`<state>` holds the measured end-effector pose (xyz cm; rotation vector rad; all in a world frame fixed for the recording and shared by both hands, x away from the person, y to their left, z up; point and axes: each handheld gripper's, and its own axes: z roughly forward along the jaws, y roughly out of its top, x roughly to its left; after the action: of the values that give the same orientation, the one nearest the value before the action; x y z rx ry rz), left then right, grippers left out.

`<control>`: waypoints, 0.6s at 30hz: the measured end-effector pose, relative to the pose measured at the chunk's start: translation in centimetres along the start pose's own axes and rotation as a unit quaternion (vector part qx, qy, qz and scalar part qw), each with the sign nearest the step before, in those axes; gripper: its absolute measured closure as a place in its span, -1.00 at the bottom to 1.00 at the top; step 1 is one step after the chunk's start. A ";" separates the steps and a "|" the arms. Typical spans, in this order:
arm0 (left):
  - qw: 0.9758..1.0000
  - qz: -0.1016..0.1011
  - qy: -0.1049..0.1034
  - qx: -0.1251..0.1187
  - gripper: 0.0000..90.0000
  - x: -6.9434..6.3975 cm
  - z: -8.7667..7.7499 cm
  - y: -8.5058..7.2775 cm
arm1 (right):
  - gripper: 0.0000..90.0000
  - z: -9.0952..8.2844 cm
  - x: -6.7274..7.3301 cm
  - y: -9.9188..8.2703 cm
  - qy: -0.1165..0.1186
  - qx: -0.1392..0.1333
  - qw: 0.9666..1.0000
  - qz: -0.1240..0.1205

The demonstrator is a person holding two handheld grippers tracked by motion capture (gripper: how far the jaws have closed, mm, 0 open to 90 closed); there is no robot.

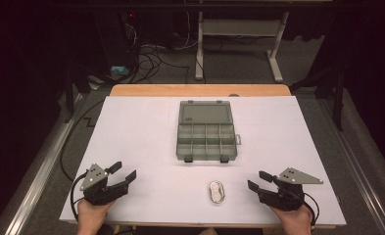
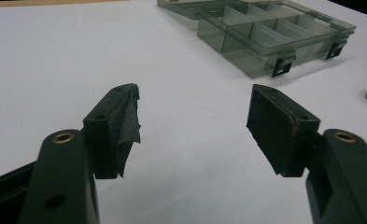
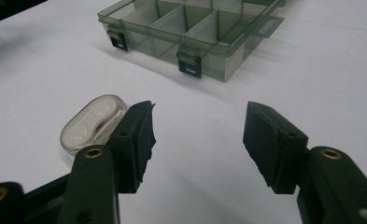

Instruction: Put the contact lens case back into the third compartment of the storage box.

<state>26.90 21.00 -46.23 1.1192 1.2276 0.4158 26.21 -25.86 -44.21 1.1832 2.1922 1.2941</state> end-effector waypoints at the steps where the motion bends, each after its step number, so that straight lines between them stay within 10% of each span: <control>1: 1.000 0.000 0.000 0.000 -0.24 0.0 0.0 0.0 | -0.03 0.1 0.1 0.1 0.001 0.003 1.000 0.000; 18: 1.000 0.004 -0.001 0.000 -0.24 0.0 -0.1 0.0 | 0.01 2.5 1.6 1.3 0.025 0.088 0.996 -0.010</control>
<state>26.86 21.06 -46.25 1.1238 1.2227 0.4205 27.46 -22.93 -44.29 1.2008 2.3898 1.1542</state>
